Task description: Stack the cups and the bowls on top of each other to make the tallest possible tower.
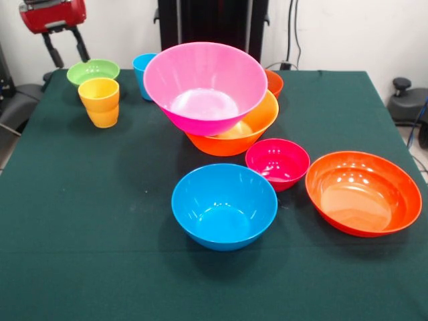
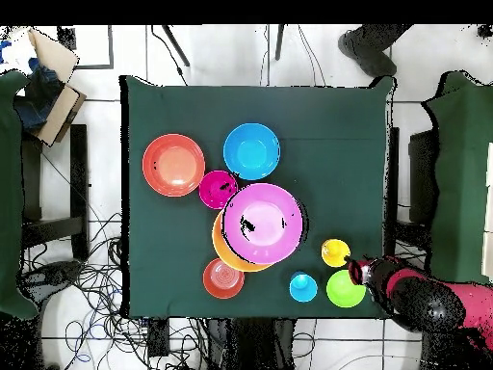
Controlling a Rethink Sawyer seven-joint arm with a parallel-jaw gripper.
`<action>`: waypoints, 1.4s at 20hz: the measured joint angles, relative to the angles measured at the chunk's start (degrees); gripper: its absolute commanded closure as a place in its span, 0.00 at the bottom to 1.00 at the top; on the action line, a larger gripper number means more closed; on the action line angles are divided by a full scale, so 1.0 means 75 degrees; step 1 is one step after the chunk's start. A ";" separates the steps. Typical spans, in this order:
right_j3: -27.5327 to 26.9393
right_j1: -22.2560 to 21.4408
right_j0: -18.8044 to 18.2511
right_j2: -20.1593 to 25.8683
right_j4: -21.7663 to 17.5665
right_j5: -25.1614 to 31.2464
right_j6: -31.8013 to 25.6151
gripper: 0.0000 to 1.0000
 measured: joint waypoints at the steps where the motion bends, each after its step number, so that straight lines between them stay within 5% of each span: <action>1: 0.0000 -0.0019 0.0020 -0.0023 0.0000 0.0000 0.0000 1.00; 12: -0.0003 -0.0543 0.0711 -0.0651 -0.0011 -0.0002 0.0000 1.00; 22: -0.0075 -0.0400 0.1140 -0.1356 -0.0014 -0.0301 0.0000 1.00; 23: -0.0117 -0.0329 0.1143 -0.1482 -0.0013 -0.0368 0.0000 0.00; 28: -0.0157 -0.0312 0.1155 -0.1648 -0.0013 -0.0366 0.0000 0.00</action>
